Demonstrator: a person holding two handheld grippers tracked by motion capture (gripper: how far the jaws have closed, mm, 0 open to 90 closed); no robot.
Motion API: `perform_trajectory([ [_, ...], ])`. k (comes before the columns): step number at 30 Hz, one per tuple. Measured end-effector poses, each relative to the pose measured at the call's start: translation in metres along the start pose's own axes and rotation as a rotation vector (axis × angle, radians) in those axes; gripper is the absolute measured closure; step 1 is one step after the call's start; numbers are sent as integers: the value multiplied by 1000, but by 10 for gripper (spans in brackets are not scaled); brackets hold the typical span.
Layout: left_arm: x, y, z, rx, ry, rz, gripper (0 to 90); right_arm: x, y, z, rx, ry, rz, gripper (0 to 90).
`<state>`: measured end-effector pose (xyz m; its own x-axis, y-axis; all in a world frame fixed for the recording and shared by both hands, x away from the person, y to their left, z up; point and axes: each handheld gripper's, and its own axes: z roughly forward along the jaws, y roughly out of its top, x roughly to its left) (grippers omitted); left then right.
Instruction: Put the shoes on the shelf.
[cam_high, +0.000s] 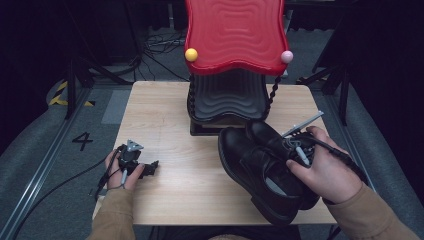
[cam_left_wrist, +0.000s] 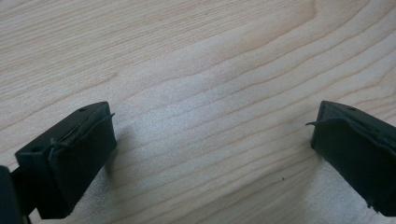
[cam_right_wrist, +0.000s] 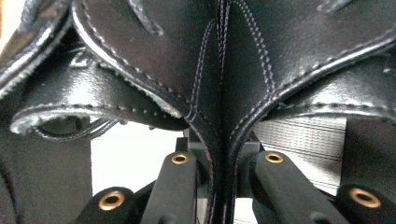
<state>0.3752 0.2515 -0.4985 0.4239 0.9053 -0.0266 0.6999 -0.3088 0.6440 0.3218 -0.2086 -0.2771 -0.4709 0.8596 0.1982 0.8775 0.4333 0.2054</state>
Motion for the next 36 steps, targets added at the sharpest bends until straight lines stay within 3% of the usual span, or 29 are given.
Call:
perform_trajectory([
  [6, 0, 0, 0, 0, 0, -1, 3, 3, 3, -20, -25, -32, -7, 825],
  [8, 0, 0, 0, 0, 0, 0, 3, 6, 8, -34, -46, -62, -20, 825],
  [17, 0, 0, 0, 0, 0, -1, 3, 5, 19, -66, -68, -42, -27, 824],
  [21, 0, 0, 0, 0, 1, 0, 3, 8, 23, -79, -97, -60, -34, 825],
  [36, 0, 0, 0, 0, -1, -2, 3, 17, 39, -122, -112, -28, -52, 825],
])
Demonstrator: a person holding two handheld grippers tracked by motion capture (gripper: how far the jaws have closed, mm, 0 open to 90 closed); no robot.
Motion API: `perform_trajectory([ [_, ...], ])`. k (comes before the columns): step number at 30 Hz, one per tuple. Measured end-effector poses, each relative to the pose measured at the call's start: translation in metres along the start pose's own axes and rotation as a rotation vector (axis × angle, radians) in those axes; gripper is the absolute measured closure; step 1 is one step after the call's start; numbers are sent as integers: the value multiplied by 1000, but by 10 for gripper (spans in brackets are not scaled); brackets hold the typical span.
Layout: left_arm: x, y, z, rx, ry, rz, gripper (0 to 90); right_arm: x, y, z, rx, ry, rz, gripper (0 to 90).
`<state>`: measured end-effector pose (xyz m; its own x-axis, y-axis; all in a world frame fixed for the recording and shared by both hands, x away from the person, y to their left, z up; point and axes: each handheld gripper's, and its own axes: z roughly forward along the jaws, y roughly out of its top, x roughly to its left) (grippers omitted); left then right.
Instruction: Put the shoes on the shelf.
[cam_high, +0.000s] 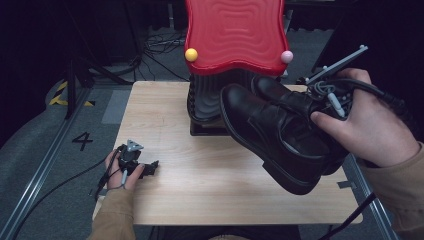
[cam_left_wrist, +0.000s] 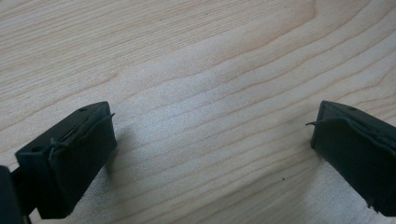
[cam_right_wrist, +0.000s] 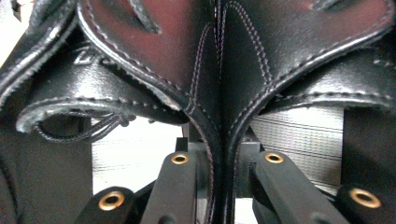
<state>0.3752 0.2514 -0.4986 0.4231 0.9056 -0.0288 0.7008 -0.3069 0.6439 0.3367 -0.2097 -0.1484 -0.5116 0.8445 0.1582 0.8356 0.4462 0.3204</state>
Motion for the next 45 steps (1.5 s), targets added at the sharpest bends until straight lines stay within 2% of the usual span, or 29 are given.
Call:
perform_trajectory([
  [4, 0, 0, 0, 0, -4, 0, 3, 4, 11, -16, -5, 19, -6, 825],
  [8, 1, 0, -1, 10, -7, 3, 3, 10, 19, -27, -29, 13, -16, 825],
  [9, 0, 0, -1, 10, -7, 2, 3, 13, 25, -36, -42, 8, -14, 825],
  [13, 1, 1, -1, 8, -3, 10, 3, 16, 36, -44, -53, 6, -13, 825],
  [18, 1, 1, -1, 8, -3, 9, 3, 19, 67, -55, -86, -24, 8, 825],
  [23, 1, 1, -1, 8, -4, 9, 3, 17, 101, -61, -120, -63, 47, 825],
  [27, 1, 1, -1, 6, -4, 3, 3, 14, 123, -63, -138, -82, 83, 825],
  [28, 1, 1, -1, 6, -4, 3, 3, 14, 123, -63, -138, -82, 83, 825],
  [31, 1, 1, -1, 6, -4, 3, 3, 12, 144, -63, -160, -106, 108, 825],
  [36, 1, 1, -1, 7, -4, 3, 3, 9, 169, -64, -191, -113, 139, 826],
  [42, 1, 1, -1, 7, -4, 3, 3, 9, 208, -61, -267, -143, 165, 826],
  [45, 1, 1, 0, 7, -4, 4, 3, 8, 217, -59, -284, -161, 174, 826],
])
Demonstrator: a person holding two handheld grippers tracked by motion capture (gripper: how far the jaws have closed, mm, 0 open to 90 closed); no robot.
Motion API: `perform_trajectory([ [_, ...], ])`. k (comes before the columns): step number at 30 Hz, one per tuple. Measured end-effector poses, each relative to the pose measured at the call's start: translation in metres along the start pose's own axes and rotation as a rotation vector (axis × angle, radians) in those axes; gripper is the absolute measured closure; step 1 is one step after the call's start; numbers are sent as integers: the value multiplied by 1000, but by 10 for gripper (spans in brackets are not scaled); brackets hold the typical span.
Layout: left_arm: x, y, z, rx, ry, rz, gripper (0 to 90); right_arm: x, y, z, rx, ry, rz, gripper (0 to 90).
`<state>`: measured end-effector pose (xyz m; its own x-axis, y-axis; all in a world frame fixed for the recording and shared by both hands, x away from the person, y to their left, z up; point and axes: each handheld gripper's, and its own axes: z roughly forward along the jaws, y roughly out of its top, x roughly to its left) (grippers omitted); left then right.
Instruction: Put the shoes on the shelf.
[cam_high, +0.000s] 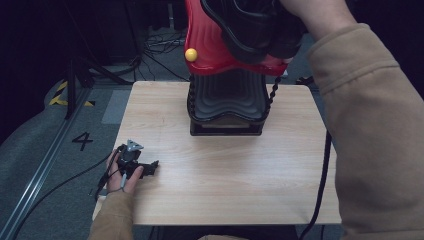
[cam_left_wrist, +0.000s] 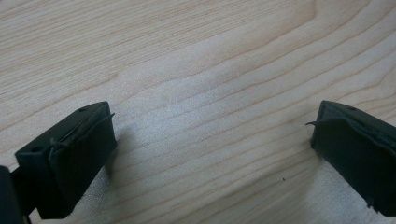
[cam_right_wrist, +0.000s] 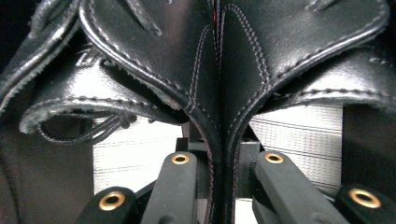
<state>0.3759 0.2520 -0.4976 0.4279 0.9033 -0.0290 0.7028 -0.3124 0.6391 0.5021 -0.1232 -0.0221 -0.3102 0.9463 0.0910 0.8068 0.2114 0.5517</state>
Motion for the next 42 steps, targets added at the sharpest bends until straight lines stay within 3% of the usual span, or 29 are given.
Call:
perform_trajectory([
  [1, 0, 0, 0, 2, 3, -1, 3, 3, 11, 7, -16, -15, 11, 826],
  [6, 0, 1, 0, 7, 0, 0, 3, 6, 28, 22, -54, -44, 33, 827],
  [12, 0, 1, 1, 1, 2, 0, 3, 11, 41, 45, -95, -80, 47, 827],
  [18, 0, 1, 1, 1, 2, 1, 3, 16, 41, 61, -124, -112, 38, 826],
  [22, 0, 1, 1, 2, 2, 1, 3, 16, 39, 67, -137, -103, 43, 822],
  [28, 0, 1, 1, 2, 3, 2, 3, 16, 32, 89, -155, -115, 40, 821],
  [33, 0, 1, 1, 3, 3, 3, 3, 18, 29, 106, -159, -102, 74, 818],
  [35, 0, 1, 1, 2, 3, 2, 3, 20, 28, 107, -171, -124, 79, 815],
  [39, 0, 1, 0, 2, 2, -1, 3, 22, 27, 104, -141, -131, 89, 797],
  [42, 0, 1, 0, 2, 4, -1, 3, 24, 25, 102, -74, -140, 111, 787],
])
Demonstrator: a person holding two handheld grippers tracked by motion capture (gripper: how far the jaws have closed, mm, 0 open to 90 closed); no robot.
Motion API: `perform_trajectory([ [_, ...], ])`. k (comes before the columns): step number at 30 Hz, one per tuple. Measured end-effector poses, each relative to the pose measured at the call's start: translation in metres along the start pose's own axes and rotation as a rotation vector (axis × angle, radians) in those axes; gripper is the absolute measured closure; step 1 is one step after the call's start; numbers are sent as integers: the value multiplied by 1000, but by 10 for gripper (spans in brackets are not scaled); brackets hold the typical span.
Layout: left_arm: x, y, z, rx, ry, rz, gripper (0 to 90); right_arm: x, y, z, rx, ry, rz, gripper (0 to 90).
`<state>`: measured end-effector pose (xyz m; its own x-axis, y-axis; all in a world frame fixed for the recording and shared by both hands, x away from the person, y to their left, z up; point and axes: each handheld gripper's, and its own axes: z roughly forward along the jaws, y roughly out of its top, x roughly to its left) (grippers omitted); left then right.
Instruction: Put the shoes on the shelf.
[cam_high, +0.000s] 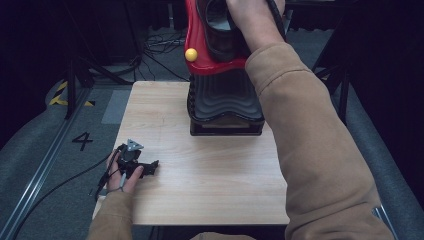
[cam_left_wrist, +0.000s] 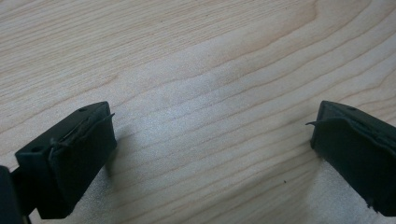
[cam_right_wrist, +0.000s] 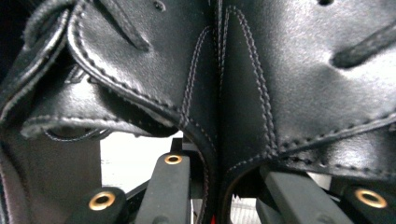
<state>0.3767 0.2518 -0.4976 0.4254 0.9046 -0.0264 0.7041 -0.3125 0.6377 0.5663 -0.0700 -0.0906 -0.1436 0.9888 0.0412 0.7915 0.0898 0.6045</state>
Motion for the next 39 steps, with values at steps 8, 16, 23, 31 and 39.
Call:
perform_trajectory([
  [8, 0, 0, 0, 0, 1, 2, 3, -6, -3, -6, 51, 77, 20, 630],
  [16, 0, 0, 0, 0, 0, 2, 3, -12, -7, -29, 21, 106, 4, 584],
  [23, 0, 0, 0, 0, 0, 0, 3, -24, -13, -52, -6, 152, -30, 537],
  [31, 0, 0, 0, 0, 0, 0, 3, -57, -40, -89, -57, 212, -183, 478],
  [39, 0, 0, 0, 0, 0, 0, 3, -111, -69, -114, -100, 246, -219, 452],
])
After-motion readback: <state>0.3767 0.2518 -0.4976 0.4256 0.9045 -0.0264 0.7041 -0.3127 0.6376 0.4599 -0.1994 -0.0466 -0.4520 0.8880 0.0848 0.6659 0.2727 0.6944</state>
